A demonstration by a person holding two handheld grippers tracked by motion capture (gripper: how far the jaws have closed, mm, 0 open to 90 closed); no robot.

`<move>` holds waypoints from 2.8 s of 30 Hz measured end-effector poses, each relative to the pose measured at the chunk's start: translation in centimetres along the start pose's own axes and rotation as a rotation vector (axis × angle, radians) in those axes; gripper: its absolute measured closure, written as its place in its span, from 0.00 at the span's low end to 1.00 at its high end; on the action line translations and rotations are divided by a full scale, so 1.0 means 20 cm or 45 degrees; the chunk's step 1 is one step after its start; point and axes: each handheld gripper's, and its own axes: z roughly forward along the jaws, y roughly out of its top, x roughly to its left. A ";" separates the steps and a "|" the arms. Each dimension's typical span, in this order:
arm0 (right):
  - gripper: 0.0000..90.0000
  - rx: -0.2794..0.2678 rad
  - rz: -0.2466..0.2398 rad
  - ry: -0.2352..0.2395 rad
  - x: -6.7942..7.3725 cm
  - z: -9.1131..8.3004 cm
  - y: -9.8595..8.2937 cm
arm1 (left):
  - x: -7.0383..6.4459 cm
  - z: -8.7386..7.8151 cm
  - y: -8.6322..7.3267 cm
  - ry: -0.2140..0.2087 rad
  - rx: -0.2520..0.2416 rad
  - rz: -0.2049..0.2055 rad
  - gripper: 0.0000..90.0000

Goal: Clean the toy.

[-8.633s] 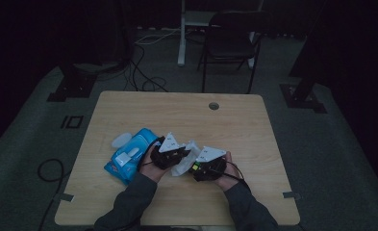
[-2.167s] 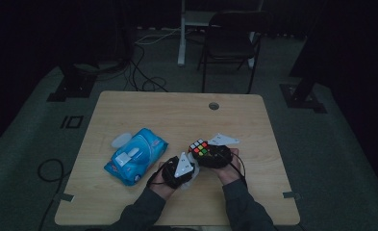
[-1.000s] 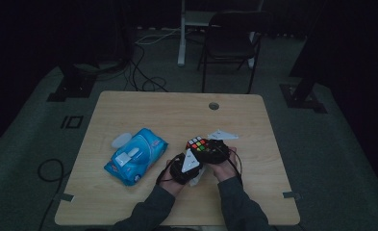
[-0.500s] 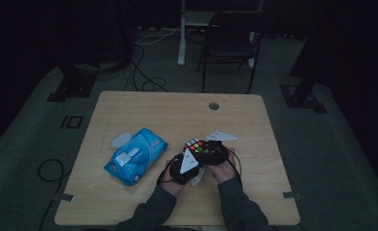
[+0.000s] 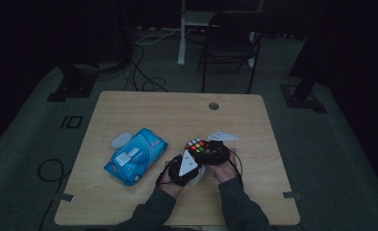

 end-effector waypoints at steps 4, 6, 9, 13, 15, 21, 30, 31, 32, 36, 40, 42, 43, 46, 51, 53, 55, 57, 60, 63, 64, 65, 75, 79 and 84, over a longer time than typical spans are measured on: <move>0.38 0.010 0.004 -0.003 0.00 0.00 -0.01 | -0.01 -0.01 0.02 0.004 -0.013 0.006 0.93; 0.38 0.008 0.014 0.000 0.00 0.00 -0.01 | -0.01 -0.01 0.02 0.004 -0.014 0.009 0.93; 0.38 0.004 0.021 0.008 0.00 0.00 -0.01 | 0.00 0.00 0.02 0.004 -0.021 0.004 0.93; 0.38 -0.007 0.044 0.045 0.01 -0.01 0.00 | -0.01 0.01 0.03 0.004 -0.011 0.025 0.93; 0.38 -0.008 0.059 0.057 0.02 -0.02 0.00 | -0.01 0.01 0.02 0.009 -0.005 0.036 0.93; 0.38 -0.026 0.114 0.084 0.01 -0.02 0.01 | -0.01 0.04 0.00 0.024 0.019 0.044 0.93; 0.38 -0.056 0.145 0.087 0.00 -0.04 0.02 | -0.01 0.05 -0.03 0.028 0.042 0.040 0.93; 0.38 -0.058 0.145 0.088 0.00 -0.04 0.02 | -0.01 0.05 -0.03 0.026 0.037 0.034 0.93; 0.38 -0.058 0.145 0.086 0.00 -0.04 0.02 | -0.01 0.04 -0.02 0.024 0.031 0.031 0.93; 0.38 -0.051 0.145 0.080 -0.01 -0.04 0.02 | -0.01 0.02 0.00 0.031 0.000 0.026 0.93; 0.38 -0.058 0.156 0.077 -0.02 -0.04 0.02 | -0.01 0.01 0.01 0.032 -0.003 0.036 0.93; 0.38 -0.067 0.161 0.073 -0.02 -0.05 0.02 | -0.01 0.01 0.00 0.032 0.011 0.049 0.93; 0.38 -0.071 0.165 0.071 -0.03 -0.05 0.02 | -0.01 0.01 0.00 0.030 0.018 0.050 0.93; 0.38 -0.085 0.179 0.067 -0.04 -0.07 0.03 | -0.02 0.01 -0.03 0.020 0.046 0.054 0.93; 0.38 -0.080 0.162 0.072 -0.05 -0.09 0.03 | 0.01 0.02 -0.08 0.009 0.089 0.024 0.93; 0.38 -0.079 0.160 0.077 -0.05 -0.09 0.03 | 0.03 0.01 -0.09 0.019 0.092 0.006 0.93; 0.38 -0.077 0.158 0.080 -0.04 -0.09 0.03 | 0.05 0.01 -0.10 0.031 0.092 -0.011 0.93; 0.38 -0.076 0.157 0.084 -0.04 -0.09 0.03 | 0.06 0.00 -0.11 0.043 0.096 -0.020 0.93; 0.38 -0.088 0.162 0.080 -0.04 -0.09 0.03 | 0.08 -0.01 -0.13 0.054 0.108 -0.024 0.93; 0.38 -0.096 0.168 0.073 -0.05 -0.10 0.04 | 0.09 -0.03 -0.16 0.065 0.113 -0.039 0.93; 0.38 -0.097 0.167 0.071 -0.05 -0.10 0.04 | 0.09 -0.03 -0.17 0.071 0.109 -0.050 0.93; 0.38 -0.094 0.170 0.071 -0.06 -0.10 0.04 | 0.10 -0.04 -0.17 0.078 0.111 -0.055 0.93; 0.38 -0.079 0.184 0.087 -0.07 -0.10 0.01 | 0.18 -0.07 -0.16 0.115 0.064 -0.136 0.93; 0.38 -0.081 0.180 0.112 -0.04 -0.08 0.01 | 0.17 -0.06 -0.13 0.104 0.051 -0.137 0.93; 0.38 -0.080 0.173 0.122 -0.04 -0.08 0.01 | 0.19 -0.06 -0.13 0.111 0.042 -0.148 0.93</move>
